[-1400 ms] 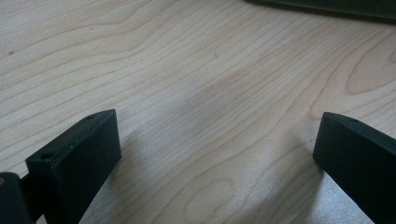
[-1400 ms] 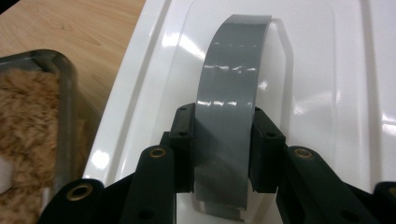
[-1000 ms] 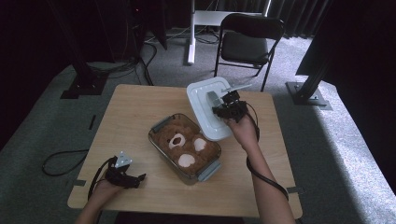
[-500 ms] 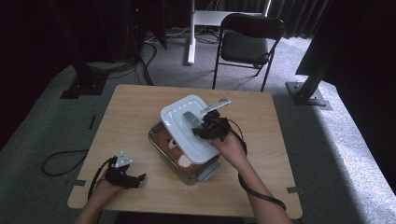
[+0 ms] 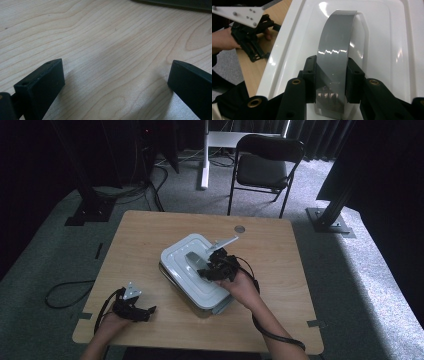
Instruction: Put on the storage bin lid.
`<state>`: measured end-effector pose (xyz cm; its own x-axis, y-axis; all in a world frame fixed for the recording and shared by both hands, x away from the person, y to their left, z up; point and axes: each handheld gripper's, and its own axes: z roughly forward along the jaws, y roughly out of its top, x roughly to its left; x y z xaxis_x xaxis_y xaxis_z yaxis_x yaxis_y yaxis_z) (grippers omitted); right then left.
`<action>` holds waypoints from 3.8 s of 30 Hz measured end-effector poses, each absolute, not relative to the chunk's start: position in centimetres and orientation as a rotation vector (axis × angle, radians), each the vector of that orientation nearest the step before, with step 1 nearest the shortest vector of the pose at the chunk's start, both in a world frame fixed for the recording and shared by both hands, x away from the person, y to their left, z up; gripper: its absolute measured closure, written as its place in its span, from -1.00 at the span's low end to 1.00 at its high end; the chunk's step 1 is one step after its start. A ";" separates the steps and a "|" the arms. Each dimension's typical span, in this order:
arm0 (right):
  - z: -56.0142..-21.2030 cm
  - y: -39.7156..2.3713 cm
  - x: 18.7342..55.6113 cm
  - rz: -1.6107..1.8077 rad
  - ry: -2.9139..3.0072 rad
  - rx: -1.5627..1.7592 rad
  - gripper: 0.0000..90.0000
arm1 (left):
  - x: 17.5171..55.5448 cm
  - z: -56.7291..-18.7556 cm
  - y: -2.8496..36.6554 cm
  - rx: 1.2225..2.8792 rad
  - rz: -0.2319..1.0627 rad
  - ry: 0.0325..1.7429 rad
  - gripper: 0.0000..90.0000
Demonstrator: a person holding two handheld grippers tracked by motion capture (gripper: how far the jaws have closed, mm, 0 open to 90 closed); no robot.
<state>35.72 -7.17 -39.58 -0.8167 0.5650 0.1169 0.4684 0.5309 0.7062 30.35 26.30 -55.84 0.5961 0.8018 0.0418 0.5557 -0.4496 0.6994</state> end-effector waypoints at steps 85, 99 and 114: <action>-52.4 -16.7 43.8 1.170 2.523 1.260 -0.73 | 32.6 -52.6 19.5 2.072 0.515 1.064 -0.97; -53.0 -16.5 40.8 1.250 2.512 1.211 -0.68 | 33.4 -52.1 19.0 2.093 0.529 1.061 -0.97; -53.2 -16.7 37.5 1.265 2.441 1.179 -0.63 | 34.1 -51.8 19.1 2.115 0.536 1.050 -0.97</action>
